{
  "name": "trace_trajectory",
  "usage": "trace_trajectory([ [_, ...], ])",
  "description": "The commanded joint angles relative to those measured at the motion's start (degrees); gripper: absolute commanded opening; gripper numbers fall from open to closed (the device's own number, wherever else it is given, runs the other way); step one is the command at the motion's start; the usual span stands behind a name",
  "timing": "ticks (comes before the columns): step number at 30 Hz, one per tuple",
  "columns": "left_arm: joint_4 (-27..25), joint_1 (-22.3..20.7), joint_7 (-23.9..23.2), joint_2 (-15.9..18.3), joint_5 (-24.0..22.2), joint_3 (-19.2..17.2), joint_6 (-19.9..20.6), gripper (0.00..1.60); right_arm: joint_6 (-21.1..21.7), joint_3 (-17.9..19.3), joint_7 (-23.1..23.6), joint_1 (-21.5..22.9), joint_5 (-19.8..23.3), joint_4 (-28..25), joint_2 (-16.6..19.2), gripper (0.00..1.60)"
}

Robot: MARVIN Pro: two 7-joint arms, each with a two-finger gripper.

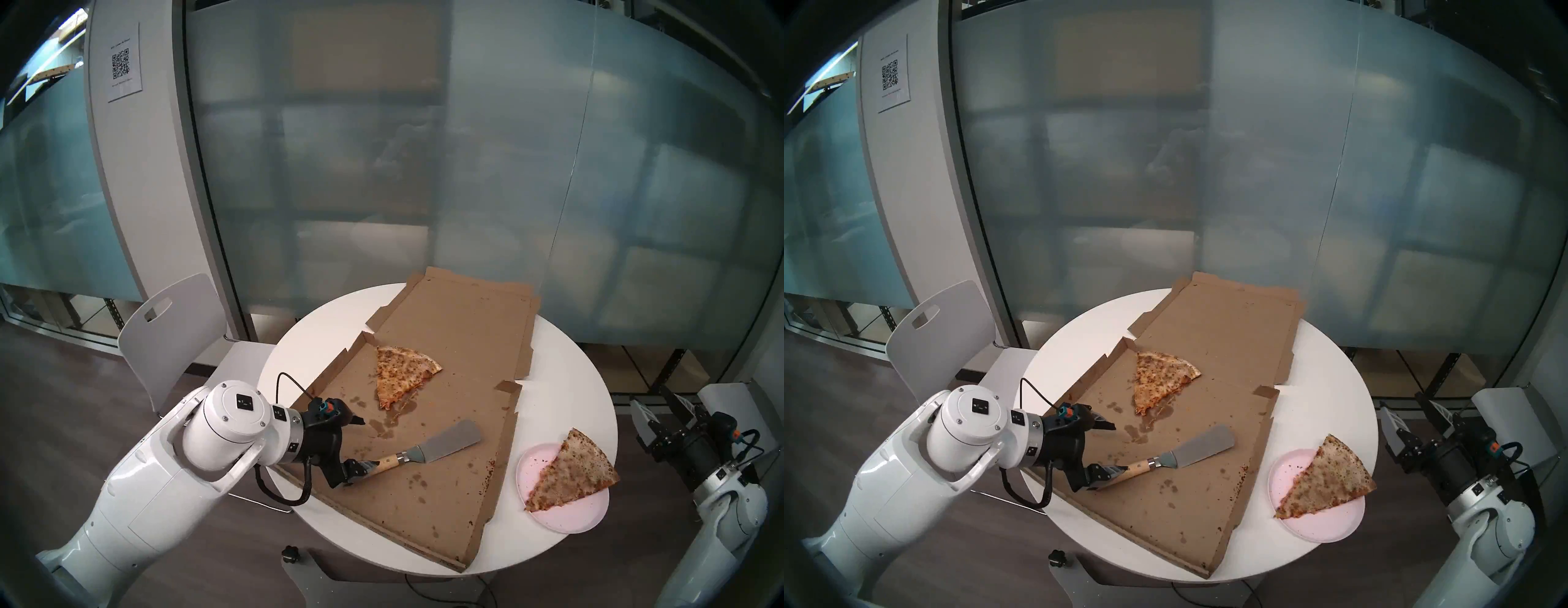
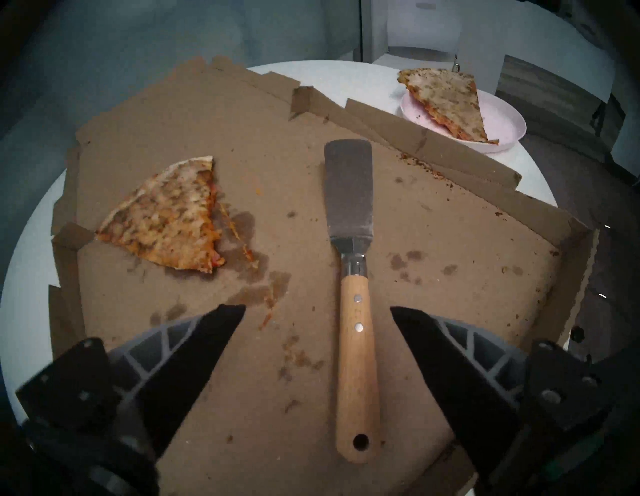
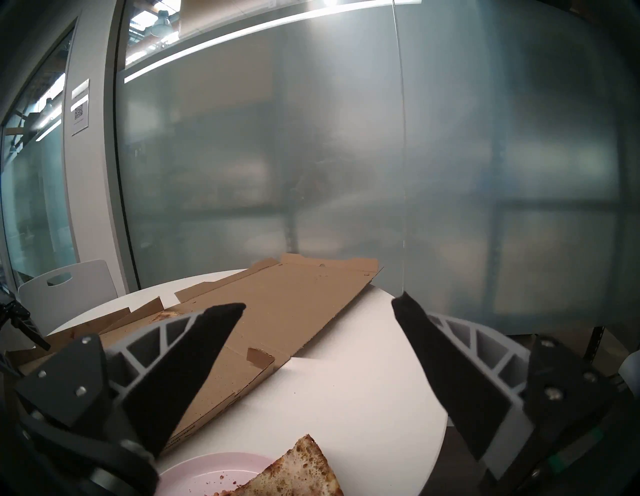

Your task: Put pizza slice onto the plate

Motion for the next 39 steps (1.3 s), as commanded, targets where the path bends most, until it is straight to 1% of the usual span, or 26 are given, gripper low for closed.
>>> trace_trajectory([
  [1,-5.04,6.78,3.57,0.14,-2.4,-3.85,-0.75,1.6,0.12,-0.74,-0.03,0.47,-0.03,-1.11,0.24,1.6],
  [5,-5.68,9.15,6.63,-0.21,-3.96,-5.75,-2.06,1.6,0.22,-0.96,-0.02,0.51,-0.29,-1.27,0.27,1.6],
  [6,-6.2,10.66,7.6,-0.83,-3.99,-6.88,-2.9,1.6,0.21,-1.02,-0.01,0.5,-0.38,-1.29,0.3,1.6],
  [7,-5.94,9.98,8.3,-0.3,-4.76,-6.22,-2.8,1.6,0.21,-1.07,-0.01,0.52,-0.44,-1.29,0.31,1.6],
  [10,-7.16,13.79,9.64,-1.79,-4.72,-8.94,-4.91,1.6,0.17,-1.31,-0.03,0.6,-0.6,-1.28,0.32,1.6],
  [11,-6.61,12.42,10.22,-1.03,-5.49,-7.72,-4.48,1.6,0.19,-1.4,-0.07,0.62,-0.63,-1.31,0.32,1.6],
  [12,-7.39,14.27,11.24,-1.87,-4.53,-8.85,-5.6,1.6,0.21,-1.48,-0.07,0.62,-0.67,-1.34,0.34,1.6],
  [14,-7.99,15.72,13.06,-2.87,-4.16,-9.74,-7.13,1.6,0.25,-1.66,-0.12,0.59,-0.73,-1.41,0.34,1.6],
  [15,-7.7,14.81,13.83,-2.63,-4.45,-8.96,-7.11,1.6,0.27,-1.75,-0.14,0.56,-0.76,-1.46,0.32,1.6],
  [16,-8.25,16.33,14.52,-3.5,-3.84,-9.91,-8.23,1.6,0.3,-1.86,-0.18,0.49,-0.77,-1.54,0.3,1.6],
  [18,-8.25,16.97,15.74,-3.92,-3.76,-9.93,-9.49,1.6,0.36,-2.0,-0.27,0.38,-0.77,-1.7,0.27,1.6],
  [23,-7.88,17.1,16.28,-3.89,-4.13,-9.3,-10.69,1.6,0.32,-2.24,-0.59,0.11,-0.69,-1.96,0.17,1.6],
  [39,-7.34,17.07,16.24,-3.86,-4.92,-9.06,-11.19,1.6,0.1,-2.66,-1.52,-0.51,0.0,-2.22,0.0,1.6],
])
